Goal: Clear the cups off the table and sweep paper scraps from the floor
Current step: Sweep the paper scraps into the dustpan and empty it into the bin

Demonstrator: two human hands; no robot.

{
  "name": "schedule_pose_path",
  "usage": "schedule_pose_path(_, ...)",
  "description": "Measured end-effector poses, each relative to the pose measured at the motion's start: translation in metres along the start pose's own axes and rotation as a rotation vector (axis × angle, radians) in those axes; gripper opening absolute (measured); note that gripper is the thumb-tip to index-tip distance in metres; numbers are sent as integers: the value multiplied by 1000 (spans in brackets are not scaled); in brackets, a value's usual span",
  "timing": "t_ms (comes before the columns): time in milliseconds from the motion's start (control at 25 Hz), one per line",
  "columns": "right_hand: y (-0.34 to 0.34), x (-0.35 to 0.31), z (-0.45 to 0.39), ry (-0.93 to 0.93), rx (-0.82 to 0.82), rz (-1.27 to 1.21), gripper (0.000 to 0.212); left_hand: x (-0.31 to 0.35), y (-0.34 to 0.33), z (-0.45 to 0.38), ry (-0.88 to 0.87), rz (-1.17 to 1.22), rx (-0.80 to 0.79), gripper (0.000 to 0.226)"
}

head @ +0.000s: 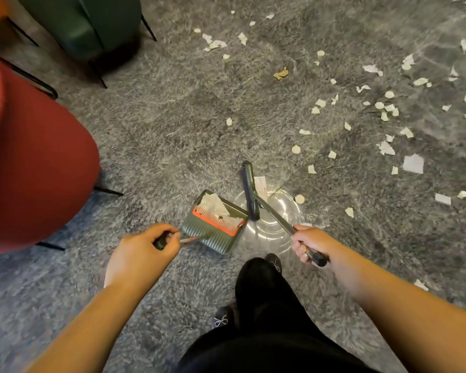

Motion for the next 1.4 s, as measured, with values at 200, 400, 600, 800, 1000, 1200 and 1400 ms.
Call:
schedule_pose_path(200, 29, -56, -24, -46, 16, -27, 41, 44, -22, -37, 29, -42, -15, 6)
schedule_pose_path(400, 87, -65, -21, -118, 77, -84, 17, 89, -44, -59, -36, -104, -51, 14)
schedule_pose_path(600, 136, -48, -10, -234, 129, -277, 28, 131, -64, -76, -170, -141, -113, 24)
schedule_pose_path(800, 158, -18, 3, -216, 212, -434, 29, 165, -80, -88, -344, -139, -167, 27)
schedule_pose_path(1000, 161, 13, 37, -137, 263, -608, 16, 191, -93, -95, -513, -138, -266, 24)
schedule_pose_path(1200, 138, 28, 71, -25, 336, -701, 18, 215, -106, -102, -697, -160, -380, 17)
schedule_pose_path(1400, 133, 40, 86, 4, 460, -711, 41, 246, -130, -100, -838, -165, -494, 17)
Point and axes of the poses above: each hand's wrist, its own z-axis away from the middle knuckle, its own y-axis out of the back of the hand, x = y × z, the point moved 3 cm from there along -z, towards the middle knuckle, and after that the axes turned 14 degrees about x, right-handed, at the moved point
